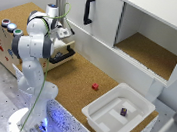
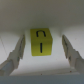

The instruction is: Put the yellow object on top of the drawer

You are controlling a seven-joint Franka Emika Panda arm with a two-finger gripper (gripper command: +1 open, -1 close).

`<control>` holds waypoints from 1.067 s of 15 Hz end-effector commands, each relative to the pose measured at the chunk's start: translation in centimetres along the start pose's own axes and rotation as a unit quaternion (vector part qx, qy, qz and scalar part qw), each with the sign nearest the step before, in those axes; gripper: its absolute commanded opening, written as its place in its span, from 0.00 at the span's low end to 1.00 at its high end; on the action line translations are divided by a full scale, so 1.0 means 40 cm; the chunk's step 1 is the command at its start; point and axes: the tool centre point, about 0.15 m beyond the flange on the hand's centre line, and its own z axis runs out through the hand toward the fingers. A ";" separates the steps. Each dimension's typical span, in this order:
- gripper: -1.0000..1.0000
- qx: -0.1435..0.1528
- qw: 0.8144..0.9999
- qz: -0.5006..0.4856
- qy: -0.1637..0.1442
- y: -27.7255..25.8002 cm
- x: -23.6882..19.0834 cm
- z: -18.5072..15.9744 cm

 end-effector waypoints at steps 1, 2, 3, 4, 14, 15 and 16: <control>0.00 -0.007 1.000 0.004 0.006 0.008 0.007 -0.006; 0.00 -0.023 1.000 -0.003 -0.015 0.012 0.013 -0.039; 0.00 -0.043 0.999 -0.006 -0.028 0.022 0.029 -0.085; 0.00 -0.061 0.998 -0.007 -0.028 0.031 0.048 -0.141; 0.00 -0.146 0.987 -0.059 -0.037 0.069 0.337 -0.474; 0.00 -0.137 0.988 -0.061 -0.032 0.073 0.350 -0.461; 0.00 -0.129 0.989 -0.060 -0.028 0.074 0.357 -0.446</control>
